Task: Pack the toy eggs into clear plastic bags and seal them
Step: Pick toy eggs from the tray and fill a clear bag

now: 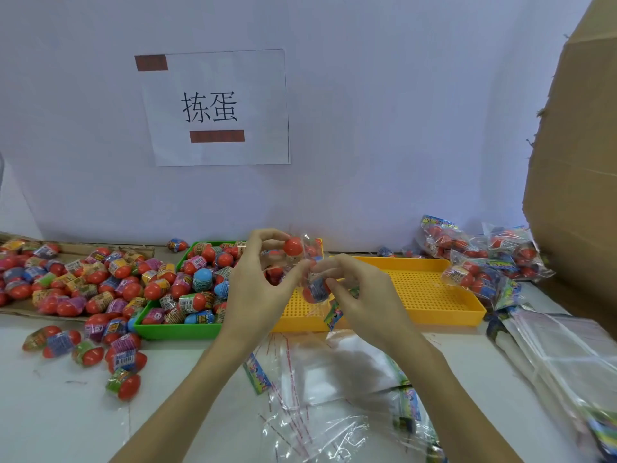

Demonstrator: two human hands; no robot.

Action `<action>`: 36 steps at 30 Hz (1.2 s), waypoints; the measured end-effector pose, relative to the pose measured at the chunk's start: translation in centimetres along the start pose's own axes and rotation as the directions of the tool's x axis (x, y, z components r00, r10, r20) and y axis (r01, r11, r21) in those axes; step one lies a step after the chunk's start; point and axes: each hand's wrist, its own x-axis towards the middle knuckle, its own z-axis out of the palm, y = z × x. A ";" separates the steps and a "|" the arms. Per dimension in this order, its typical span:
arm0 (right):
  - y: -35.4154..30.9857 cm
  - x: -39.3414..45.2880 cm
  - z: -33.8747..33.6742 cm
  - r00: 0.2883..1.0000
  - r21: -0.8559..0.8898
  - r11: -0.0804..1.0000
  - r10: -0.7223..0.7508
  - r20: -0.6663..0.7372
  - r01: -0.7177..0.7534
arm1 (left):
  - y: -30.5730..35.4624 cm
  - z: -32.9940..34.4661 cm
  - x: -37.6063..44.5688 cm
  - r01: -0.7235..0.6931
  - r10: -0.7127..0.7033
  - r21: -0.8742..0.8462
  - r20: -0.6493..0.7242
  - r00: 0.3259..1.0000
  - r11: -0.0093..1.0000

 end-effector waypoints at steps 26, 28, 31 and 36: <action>-0.4 -0.2 1.1 0.977 0.496 0.843 0.205 0.065 -0.210 | 0.1 0.5 -0.4 -0.080 0.078 0.123 0.024 0.997 0.989; -0.4 -0.1 1.0 0.968 0.532 0.818 0.249 0.016 -0.219 | 0.2 0.9 -0.4 0.144 -0.139 -0.106 0.054 0.989 0.984; -0.5 0.0 0.8 0.949 0.604 0.763 0.313 -0.036 -0.229 | -0.4 1.0 -0.4 0.396 -0.332 -0.278 0.251 0.909 0.875; 0.0 0.0 1.1 0.953 0.255 0.951 0.229 -0.197 -0.176 | -1.3 1.0 -0.6 0.382 -0.309 -0.307 0.263 0.914 0.871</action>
